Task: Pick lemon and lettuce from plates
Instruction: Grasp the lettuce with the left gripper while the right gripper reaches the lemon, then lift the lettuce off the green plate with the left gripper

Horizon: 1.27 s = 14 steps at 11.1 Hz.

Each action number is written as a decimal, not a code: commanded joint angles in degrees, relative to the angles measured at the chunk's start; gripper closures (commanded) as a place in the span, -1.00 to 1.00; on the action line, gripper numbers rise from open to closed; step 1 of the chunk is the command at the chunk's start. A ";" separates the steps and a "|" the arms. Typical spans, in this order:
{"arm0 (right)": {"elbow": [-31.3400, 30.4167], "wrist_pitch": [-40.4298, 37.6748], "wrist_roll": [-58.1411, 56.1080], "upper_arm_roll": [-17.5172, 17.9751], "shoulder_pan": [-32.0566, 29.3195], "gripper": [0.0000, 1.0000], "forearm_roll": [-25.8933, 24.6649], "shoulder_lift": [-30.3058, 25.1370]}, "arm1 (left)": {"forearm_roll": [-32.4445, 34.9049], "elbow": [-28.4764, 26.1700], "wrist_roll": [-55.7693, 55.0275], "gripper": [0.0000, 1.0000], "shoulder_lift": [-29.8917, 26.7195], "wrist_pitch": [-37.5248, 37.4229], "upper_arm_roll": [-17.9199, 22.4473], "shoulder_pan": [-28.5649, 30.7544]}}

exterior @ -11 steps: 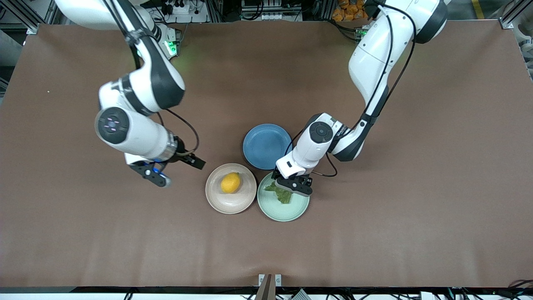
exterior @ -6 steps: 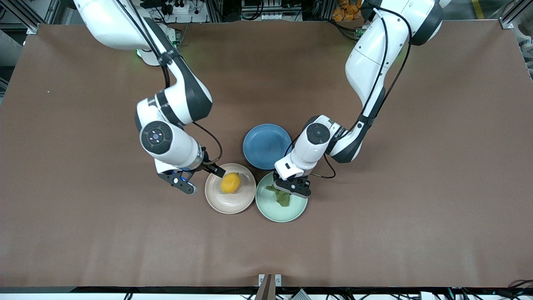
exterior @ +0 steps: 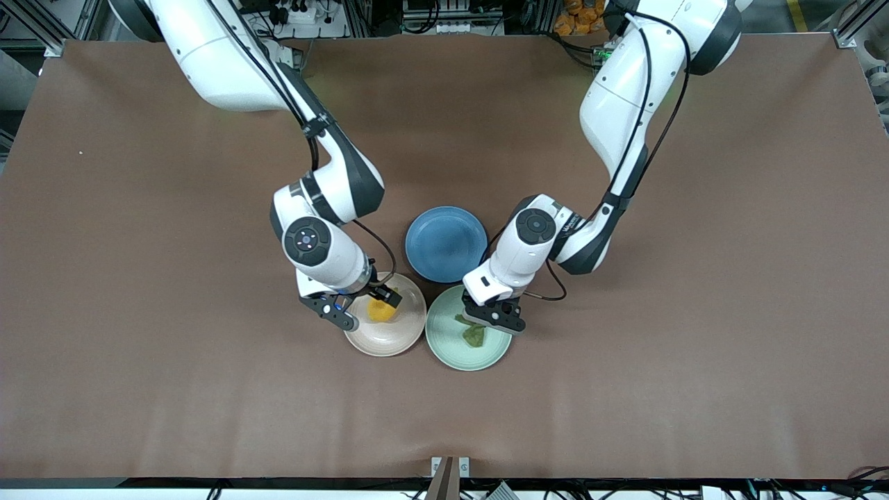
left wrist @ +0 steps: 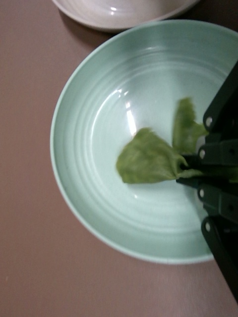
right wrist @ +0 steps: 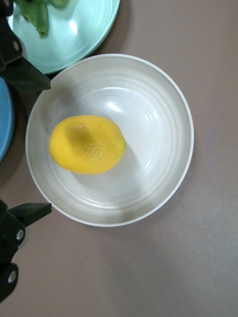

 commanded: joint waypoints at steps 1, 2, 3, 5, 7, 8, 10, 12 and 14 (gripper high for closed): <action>2.16 2.20 1.42 -0.40 0.95 -1.00 -1.03 2.96 | 1.89 -0.53 -2.16 0.97 -5.89 -9.05 0.41 1.51; 2.16 2.91 1.42 -0.49 1.04 -1.00 -1.03 3.67 | 1.54 -0.53 -2.42 1.00 -8.25 -11.78 0.32 2.21; 2.16 3.96 1.33 -0.58 1.21 -1.00 -1.12 4.37 | 1.37 -0.53 -3.03 1.00 -10.54 -14.24 0.32 3.96; 2.16 5.63 1.42 -0.67 1.21 -1.00 -3.04 5.95 | 1.28 -0.70 -2.86 1.00 -14.33 -18.99 0.06 7.13; 2.16 6.95 1.42 -0.67 1.21 -1.00 -3.49 7.10 | 1.36 -1.84 -2.87 1.00 -16.79 -19.27 0.23 11.25; 2.16 7.48 1.42 -0.67 1.21 -1.00 -3.58 7.45 | 1.36 -2.63 -1.64 1.00 -17.59 -19.53 0.23 13.45; 2.16 8.27 1.51 -0.67 1.47 -1.00 -3.58 8.07 | 1.36 -5.26 1.52 1.00 -18.38 -20.24 0.23 18.19; 2.07 9.06 1.59 -0.67 1.65 -1.00 -3.58 8.59 | 1.36 -7.99 9.57 1.00 -17.42 -20.15 0.06 24.43; 2.07 10.29 1.60 -0.76 1.91 -1.00 -3.58 9.56 | 1.10 -8.00 13.74 1.00 -14.01 -20.07 -0.29 28.05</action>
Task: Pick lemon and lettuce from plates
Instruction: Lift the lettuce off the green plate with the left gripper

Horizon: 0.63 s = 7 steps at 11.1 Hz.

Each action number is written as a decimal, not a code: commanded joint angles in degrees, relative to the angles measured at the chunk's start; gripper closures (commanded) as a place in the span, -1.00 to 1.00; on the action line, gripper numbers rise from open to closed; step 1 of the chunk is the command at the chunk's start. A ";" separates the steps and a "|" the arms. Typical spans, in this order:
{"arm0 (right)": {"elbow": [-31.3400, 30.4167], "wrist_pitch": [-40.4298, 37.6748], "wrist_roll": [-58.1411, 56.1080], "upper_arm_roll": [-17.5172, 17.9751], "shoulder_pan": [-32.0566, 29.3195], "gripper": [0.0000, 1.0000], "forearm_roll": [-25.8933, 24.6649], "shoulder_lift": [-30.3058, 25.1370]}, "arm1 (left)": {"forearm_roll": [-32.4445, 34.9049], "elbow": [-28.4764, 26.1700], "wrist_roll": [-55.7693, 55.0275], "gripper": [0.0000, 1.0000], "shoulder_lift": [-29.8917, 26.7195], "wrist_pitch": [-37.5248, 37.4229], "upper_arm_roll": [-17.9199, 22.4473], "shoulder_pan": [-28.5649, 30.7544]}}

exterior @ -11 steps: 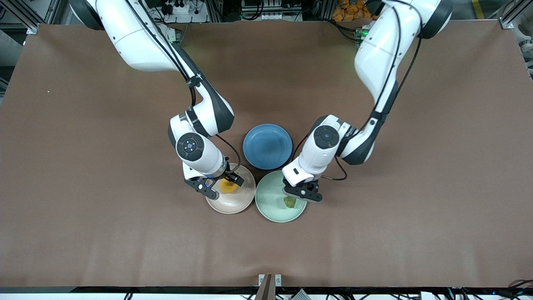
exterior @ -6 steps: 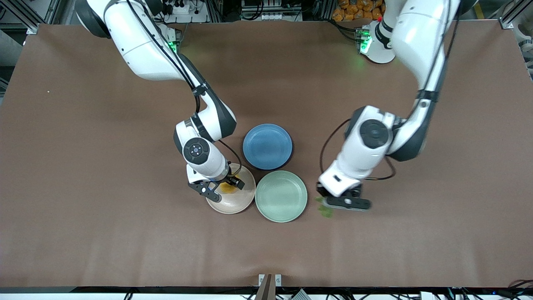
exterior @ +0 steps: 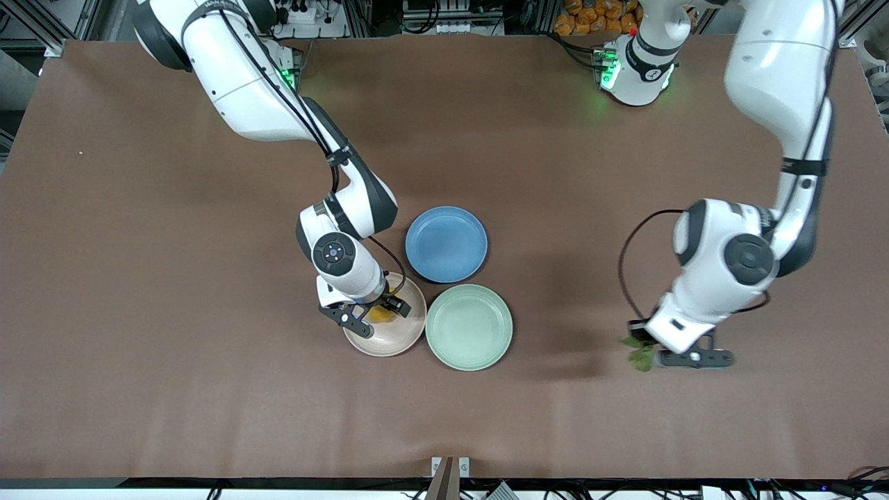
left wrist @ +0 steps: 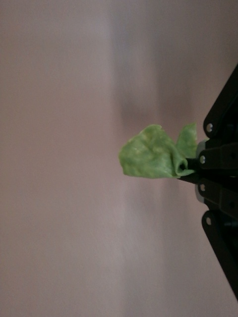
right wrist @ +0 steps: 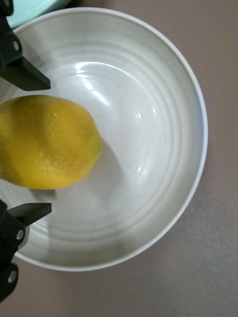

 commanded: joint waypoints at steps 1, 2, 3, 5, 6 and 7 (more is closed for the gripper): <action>1.56 1.75 1.35 -0.39 0.64 -1.00 -1.02 2.16 | 0.94 -1.33 3.96 0.97 3.59 0.45 -1.13 3.52; 1.56 1.85 1.35 -0.39 0.64 -1.00 -1.02 2.42 | -0.97 -1.25 3.96 0.87 5.35 0.80 -1.13 3.53; 1.65 2.02 1.35 -0.47 0.64 -1.00 -1.11 2.51 | -3.60 -0.99 3.96 0.80 6.24 1.07 -1.05 3.35; 1.56 2.20 1.26 -0.74 0.56 -0.88 -1.46 2.69 | -4.42 -0.81 3.17 0.79 6.51 1.07 -1.05 3.09; 1.65 2.20 1.26 -0.74 0.47 -0.67 -1.46 2.78 | -4.33 -0.72 3.26 0.60 7.12 1.07 -1.05 3.09; 1.56 2.11 1.17 -0.74 0.38 -0.48 -1.46 2.78 | -4.33 -0.72 3.87 -0.11 7.56 1.07 -1.05 3.17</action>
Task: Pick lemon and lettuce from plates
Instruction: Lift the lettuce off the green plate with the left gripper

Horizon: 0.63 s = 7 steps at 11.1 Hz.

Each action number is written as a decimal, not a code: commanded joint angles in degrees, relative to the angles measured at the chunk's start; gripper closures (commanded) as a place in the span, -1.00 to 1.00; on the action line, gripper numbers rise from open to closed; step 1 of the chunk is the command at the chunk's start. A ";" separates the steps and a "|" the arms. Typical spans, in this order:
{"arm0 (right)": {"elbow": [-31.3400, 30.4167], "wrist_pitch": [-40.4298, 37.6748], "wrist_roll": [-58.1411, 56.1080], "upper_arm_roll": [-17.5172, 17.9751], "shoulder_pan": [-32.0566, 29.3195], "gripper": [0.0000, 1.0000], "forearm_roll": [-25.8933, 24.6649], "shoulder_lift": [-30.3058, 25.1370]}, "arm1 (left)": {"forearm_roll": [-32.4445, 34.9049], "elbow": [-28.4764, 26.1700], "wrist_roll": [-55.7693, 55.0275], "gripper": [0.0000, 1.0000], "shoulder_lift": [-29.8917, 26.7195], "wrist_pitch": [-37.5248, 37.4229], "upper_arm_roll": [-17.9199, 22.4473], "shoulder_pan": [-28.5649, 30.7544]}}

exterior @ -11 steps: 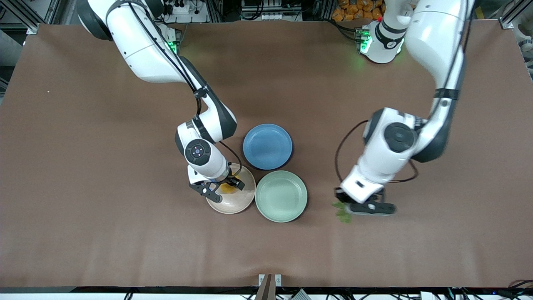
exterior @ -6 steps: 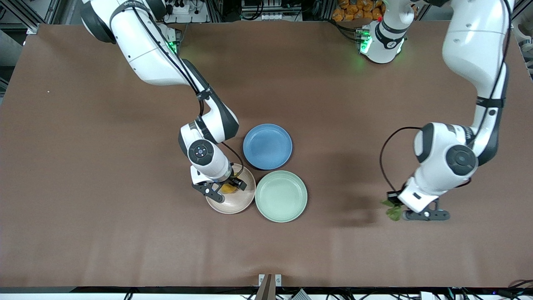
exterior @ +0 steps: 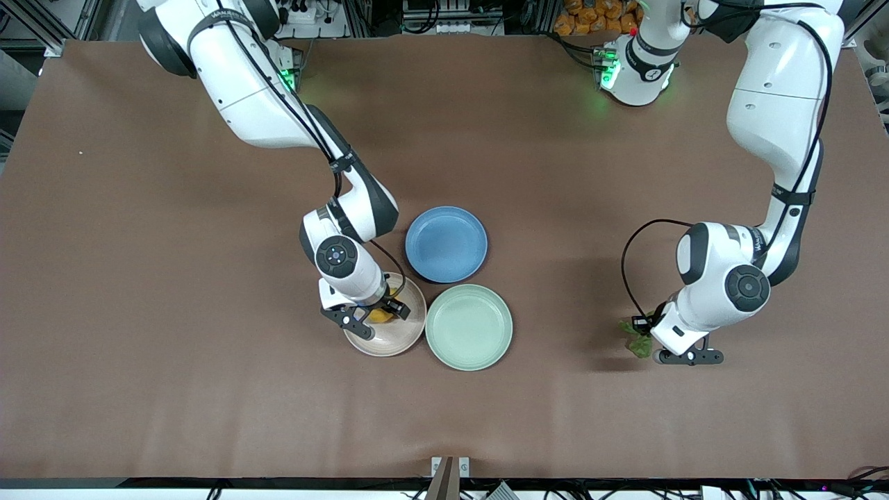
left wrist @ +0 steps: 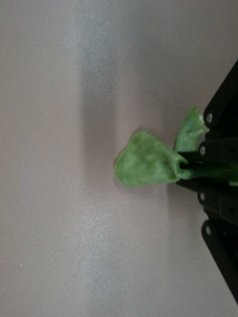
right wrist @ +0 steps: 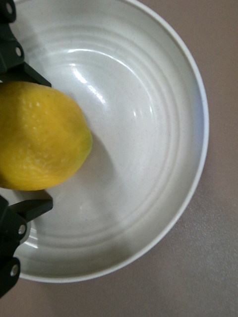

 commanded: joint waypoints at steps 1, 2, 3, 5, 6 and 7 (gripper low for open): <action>1.53 0.02 1.25 -0.30 0.04 -0.43 -1.16 1.07 | -0.54 0.72 0.55 -0.99 0.75 0.06 0.07 0.27; 1.53 -0.07 1.17 -0.30 -0.05 -0.32 -1.07 1.07 | -0.27 1.33 0.81 -1.00 0.31 -0.03 0.07 0.27; 1.53 -0.16 0.99 -0.21 -0.31 -0.18 -0.89 1.07 | -0.27 1.95 0.90 -1.00 -0.30 -0.03 0.25 0.36; 1.71 -0.42 0.90 -0.21 -0.49 -0.13 -0.72 0.98 | -0.18 1.95 0.64 -1.00 -3.19 -0.46 0.42 0.63; 1.79 -0.60 0.73 -0.21 -0.58 -0.04 -0.72 0.98 | -0.18 1.95 0.64 -1.00 -5.12 -0.90 0.42 0.62; 1.88 -0.69 0.64 -0.21 -0.75 0.07 -0.72 0.98 | -0.26 1.95 0.64 -1.00 -7.05 -2.47 0.51 0.62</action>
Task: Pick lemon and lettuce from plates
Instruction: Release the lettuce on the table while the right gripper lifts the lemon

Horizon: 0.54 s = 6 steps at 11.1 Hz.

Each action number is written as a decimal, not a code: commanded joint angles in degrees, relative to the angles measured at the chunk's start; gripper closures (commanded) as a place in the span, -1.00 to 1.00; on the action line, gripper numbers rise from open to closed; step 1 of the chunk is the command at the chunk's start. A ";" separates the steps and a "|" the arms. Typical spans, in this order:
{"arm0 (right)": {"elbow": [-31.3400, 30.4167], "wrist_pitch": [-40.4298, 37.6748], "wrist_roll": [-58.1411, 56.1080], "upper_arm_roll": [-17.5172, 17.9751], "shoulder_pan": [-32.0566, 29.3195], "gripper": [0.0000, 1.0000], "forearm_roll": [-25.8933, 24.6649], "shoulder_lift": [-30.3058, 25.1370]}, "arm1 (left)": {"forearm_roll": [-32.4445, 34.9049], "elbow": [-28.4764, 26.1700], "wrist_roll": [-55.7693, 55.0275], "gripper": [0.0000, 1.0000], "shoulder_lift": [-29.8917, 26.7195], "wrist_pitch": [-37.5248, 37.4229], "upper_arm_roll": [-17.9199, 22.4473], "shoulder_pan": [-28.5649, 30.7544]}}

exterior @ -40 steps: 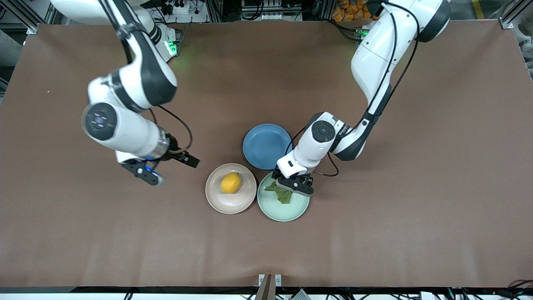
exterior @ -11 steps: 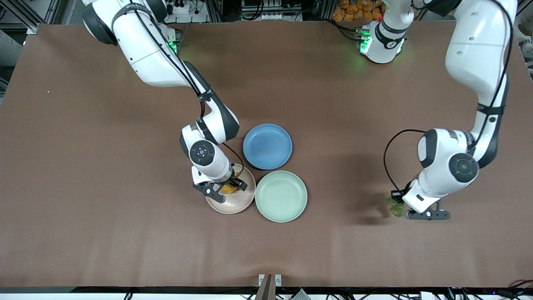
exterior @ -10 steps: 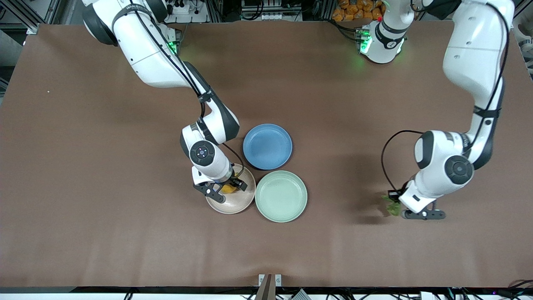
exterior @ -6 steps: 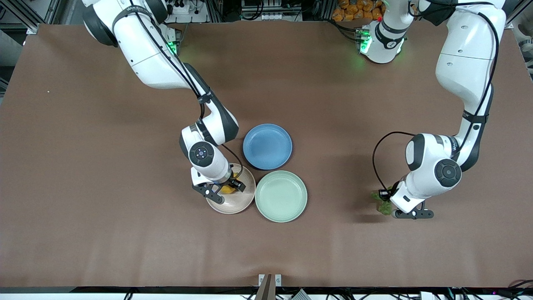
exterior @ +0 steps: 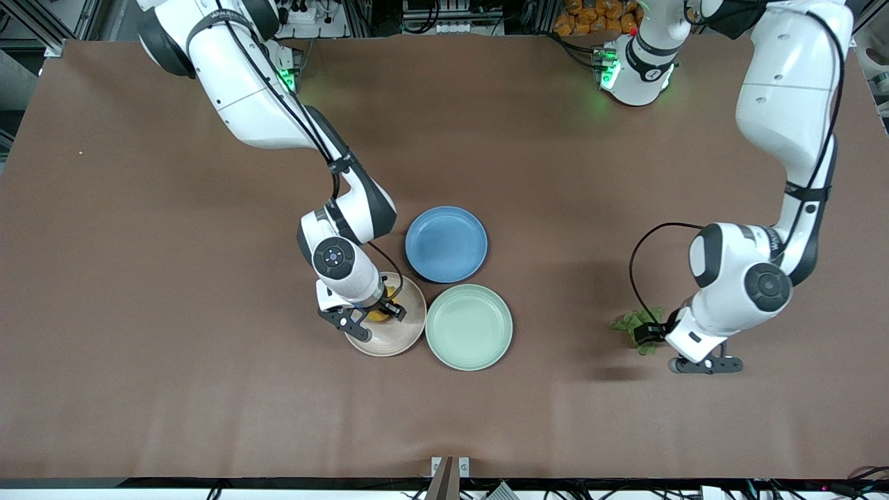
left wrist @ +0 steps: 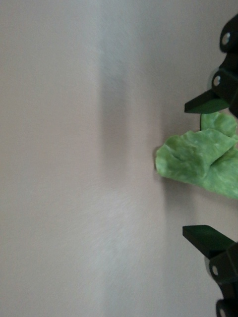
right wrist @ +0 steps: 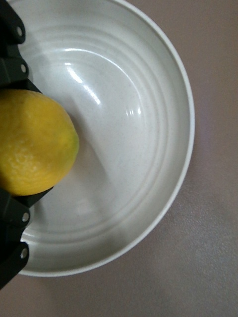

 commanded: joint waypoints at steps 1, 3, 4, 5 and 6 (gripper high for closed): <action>2.19 -1.10 0.43 0.18 -1.12 0.07 -0.49 0.84 | -0.18 -1.16 0.58 -1.00 -7.74 -3.89 0.33 0.45; 5.42 -7.13 -0.45 0.27 -2.09 0.07 -0.49 0.84 | 0.00 -1.16 2.76 -1.00 -12.04 -7.31 0.42 0.89; 6.75 -9.69 -1.32 0.27 -2.44 0.07 -0.49 0.75 | 0.26 -1.07 2.86 -1.00 -15.03 -11.50 0.42 1.07; 7.28 -10.58 -1.86 0.36 -2.79 0.07 -0.40 0.66 | 0.35 -0.98 2.87 -1.00 -18.10 -15.64 0.34 1.68; 7.38 -11.11 -2.82 0.45 -3.23 0.07 -0.31 0.49 | 0.35 -0.90 2.87 -1.00 -21.35 -19.68 0.34 1.68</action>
